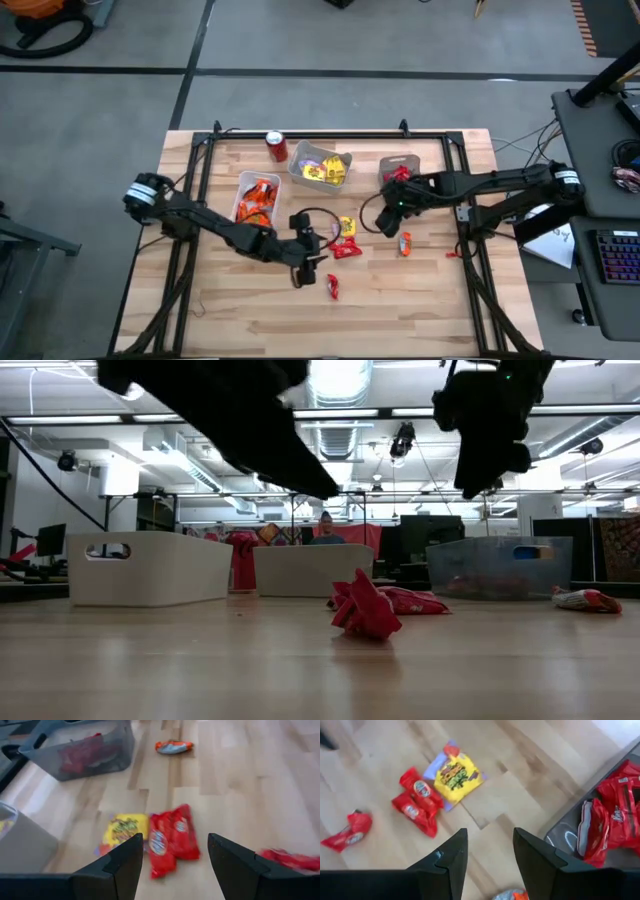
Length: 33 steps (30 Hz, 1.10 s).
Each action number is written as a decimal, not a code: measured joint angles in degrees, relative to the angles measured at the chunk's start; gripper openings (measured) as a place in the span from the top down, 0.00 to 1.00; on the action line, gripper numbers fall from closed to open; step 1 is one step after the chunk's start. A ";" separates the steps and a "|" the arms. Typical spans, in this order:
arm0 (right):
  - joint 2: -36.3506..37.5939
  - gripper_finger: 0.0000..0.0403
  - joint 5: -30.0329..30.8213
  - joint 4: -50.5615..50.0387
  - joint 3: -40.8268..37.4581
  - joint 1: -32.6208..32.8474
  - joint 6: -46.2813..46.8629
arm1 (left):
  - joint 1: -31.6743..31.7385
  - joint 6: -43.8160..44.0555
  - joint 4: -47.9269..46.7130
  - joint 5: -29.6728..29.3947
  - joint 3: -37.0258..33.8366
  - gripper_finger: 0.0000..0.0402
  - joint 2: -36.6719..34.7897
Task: Sort candy
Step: Put the yellow candy into the gray bin
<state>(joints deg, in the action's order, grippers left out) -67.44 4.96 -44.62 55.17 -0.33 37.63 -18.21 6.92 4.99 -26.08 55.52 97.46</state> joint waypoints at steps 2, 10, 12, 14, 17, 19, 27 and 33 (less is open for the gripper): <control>0.00 0.63 0.01 -1.36 1.09 1.28 -0.02 | 1.15 -2.44 0.02 -0.26 1.84 0.49 1.99; 0.00 0.61 0.24 -1.35 1.64 4.15 -1.26 | 5.49 -6.24 6.03 -0.40 2.52 0.49 6.63; 0.00 0.61 1.11 -1.37 1.50 4.23 -1.48 | 6.82 -6.82 6.94 -0.35 2.22 0.49 6.98; 0.00 0.61 2.13 -1.35 1.31 4.23 -1.73 | 8.14 -7.74 8.52 0.49 2.06 0.48 7.50; -0.02 0.61 4.70 -1.35 0.99 4.21 -1.79 | 9.94 -8.32 10.73 2.93 2.06 0.46 8.57; -0.03 0.61 6.04 -1.35 0.82 4.21 -1.68 | 10.87 -7.89 11.05 3.17 2.04 0.44 9.16; -0.15 0.61 7.07 -0.20 0.58 4.21 -1.29 | 11.93 -9.69 15.33 3.75 1.97 0.34 13.50; -0.15 0.61 7.15 0.51 0.53 4.21 -1.29 | 13.86 -8.06 18.37 5.55 1.97 0.34 17.71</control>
<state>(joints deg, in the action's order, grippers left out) -67.59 12.11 -44.11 55.70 3.88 36.34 -4.35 -1.14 23.37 -20.53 57.49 115.17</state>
